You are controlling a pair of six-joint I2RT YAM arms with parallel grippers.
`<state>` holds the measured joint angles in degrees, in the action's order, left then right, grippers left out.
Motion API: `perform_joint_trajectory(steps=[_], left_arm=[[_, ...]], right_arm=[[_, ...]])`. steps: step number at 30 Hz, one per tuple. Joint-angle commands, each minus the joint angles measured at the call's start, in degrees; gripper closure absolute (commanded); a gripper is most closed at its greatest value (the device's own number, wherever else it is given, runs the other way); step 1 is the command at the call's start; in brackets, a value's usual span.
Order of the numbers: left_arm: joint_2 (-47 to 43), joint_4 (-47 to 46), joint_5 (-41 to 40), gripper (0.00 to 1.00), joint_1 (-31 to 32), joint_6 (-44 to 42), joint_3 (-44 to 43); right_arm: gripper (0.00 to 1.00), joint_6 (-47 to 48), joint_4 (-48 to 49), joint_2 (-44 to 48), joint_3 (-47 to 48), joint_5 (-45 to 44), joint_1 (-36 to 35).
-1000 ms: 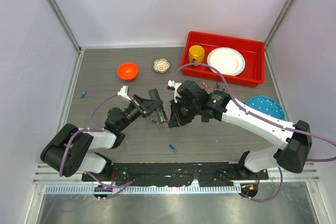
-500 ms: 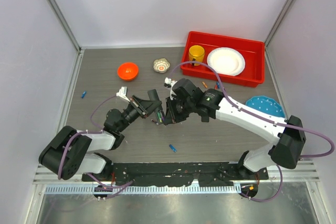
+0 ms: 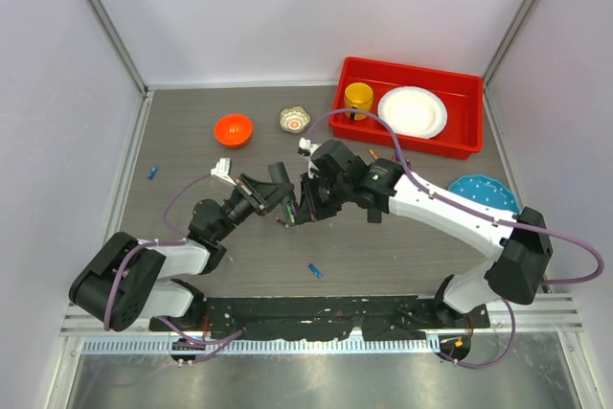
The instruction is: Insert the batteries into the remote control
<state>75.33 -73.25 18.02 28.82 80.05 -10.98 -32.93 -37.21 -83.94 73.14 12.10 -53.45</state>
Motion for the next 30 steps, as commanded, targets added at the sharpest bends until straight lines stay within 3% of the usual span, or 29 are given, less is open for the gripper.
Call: perform_joint_trajectory(steps=[1,20,26,30], left_arm=[[-2.38,-15.16,0.61,1.00,0.36,0.10,-0.18],[-3.26,-15.16,0.09,1.00,1.06,0.63,-0.09],[-3.17,-15.16,-0.44,1.00,1.06,0.63,-0.09],[-3.08,-15.16,-0.70,1.00,1.06,0.63,-0.35]], right_arm=[[0.99,-0.30,1.88,-1.05,2.79,-1.64,0.45],[0.99,-0.21,1.18,-3.42,4.02,-5.33,1.07],[0.86,0.67,-0.32,-3.69,4.02,-5.77,1.07],[0.83,1.02,-1.02,-3.77,3.94,-5.42,1.07]])
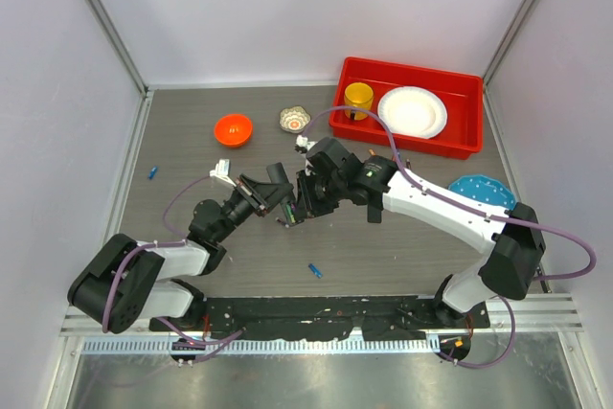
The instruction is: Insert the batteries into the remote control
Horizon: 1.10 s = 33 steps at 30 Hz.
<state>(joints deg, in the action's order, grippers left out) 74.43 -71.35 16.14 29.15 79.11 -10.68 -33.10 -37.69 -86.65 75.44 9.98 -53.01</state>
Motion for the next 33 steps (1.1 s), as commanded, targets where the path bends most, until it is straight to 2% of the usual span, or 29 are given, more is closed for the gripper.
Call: perform_joint_trajectory(steps=[1,33], left_arm=[[-2.10,-17.07,1.43,1.00,0.74,1.57,-0.75],[-0.87,-17.07,1.17,1.00,0.74,1.13,-0.57]], right_arm=[[0.83,1.37,-0.89,-1.06,1.64,-3.30,0.63],[0.64,0.49,-0.28,-0.89,2.61,-1.54,0.63]])
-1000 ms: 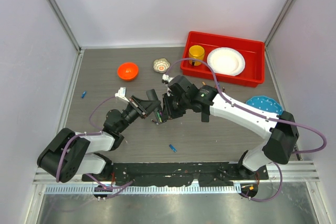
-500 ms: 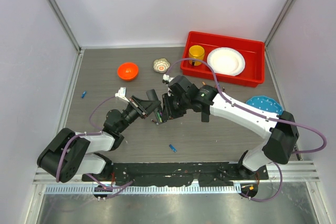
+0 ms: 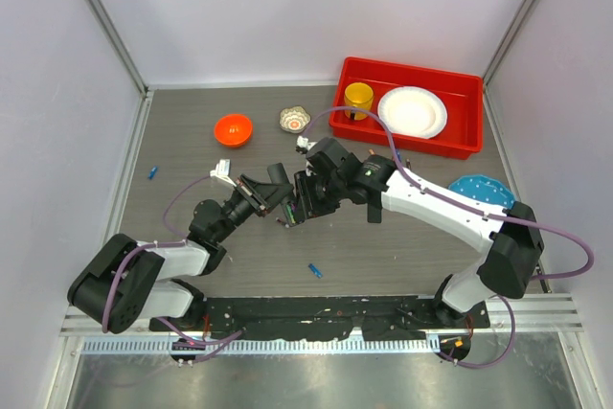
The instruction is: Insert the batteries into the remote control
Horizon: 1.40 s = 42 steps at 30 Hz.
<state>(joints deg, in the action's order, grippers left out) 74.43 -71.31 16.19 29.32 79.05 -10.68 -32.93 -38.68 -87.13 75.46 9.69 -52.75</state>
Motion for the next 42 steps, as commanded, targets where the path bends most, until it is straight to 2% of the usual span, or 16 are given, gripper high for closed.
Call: perform_joint_trajectory(steps=[1,20,28,31,34,35,36,38,42], left_arm=[[-0.87,-17.11,1.13,1.00,0.56,1.20,-0.57],[1.15,-17.11,1.04,1.00,0.56,0.76,-0.75],[2.47,-17.28,1.48,1.00,0.56,1.46,-1.45],[3.08,-17.29,2.27,1.00,0.56,2.60,-1.80],[3.87,-17.29,3.67,1.00,0.56,4.53,-2.77],[4.22,-17.29,4.55,1.00,0.56,5.32,-3.12],[4.58,-17.29,5.17,1.00,0.65,5.85,-3.82],[4.93,-17.29,6.22,1.00,0.56,7.43,-4.44],[5.28,-17.29,7.54,1.00,0.56,9.19,-6.55]], right_arm=[[0.62,0.23,0.71,-0.32,2.59,-1.26,0.28],[0.57,-0.30,1.76,2.76,3.64,1.03,0.37],[0.56,3.04,6.68,9.60,1.36,3.05,0.54],[0.56,3.66,11.24,13.38,-3.55,-1.59,0.46],[0.52,4.98,22.38,21.46,-14.61,-7.04,0.37],[0.50,4.20,29.46,26.00,-21.43,-7.75,0.54],[0.41,3.58,31.80,27.61,-23.93,-8.37,0.72],[0.33,4.09,34.36,29.73,-27.80,-6.81,1.07],[0.31,4.46,38.05,33.15,-32.12,-2.93,1.25]])
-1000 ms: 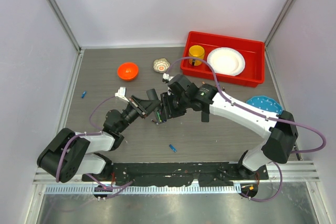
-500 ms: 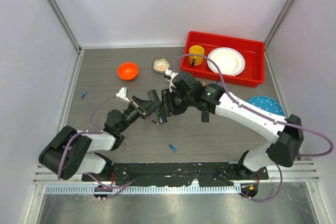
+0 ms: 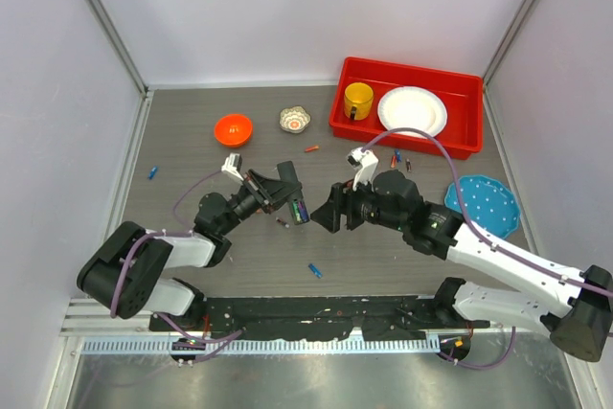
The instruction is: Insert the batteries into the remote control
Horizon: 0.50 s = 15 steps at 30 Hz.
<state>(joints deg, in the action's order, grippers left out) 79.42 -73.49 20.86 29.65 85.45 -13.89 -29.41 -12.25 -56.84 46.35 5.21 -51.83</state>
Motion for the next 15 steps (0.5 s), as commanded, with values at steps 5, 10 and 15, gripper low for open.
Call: perform_joint_trajectory(steps=[5,10,15], left_arm=[[1.00,-15.10,4.27,1.00,0.32,4.02,-4.83],[1.18,-15.10,4.45,1.00,0.94,4.02,-4.92],[1.18,-15.10,4.01,1.00,2.08,3.76,-4.92]], right_arm=[[0.27,0.93,19.63,7.00,-8.90,3.31,0.59],[0.27,1.11,22.44,7.62,-10.84,5.68,1.12],[0.29,1.72,23.15,5.16,-10.40,7.79,1.21]])
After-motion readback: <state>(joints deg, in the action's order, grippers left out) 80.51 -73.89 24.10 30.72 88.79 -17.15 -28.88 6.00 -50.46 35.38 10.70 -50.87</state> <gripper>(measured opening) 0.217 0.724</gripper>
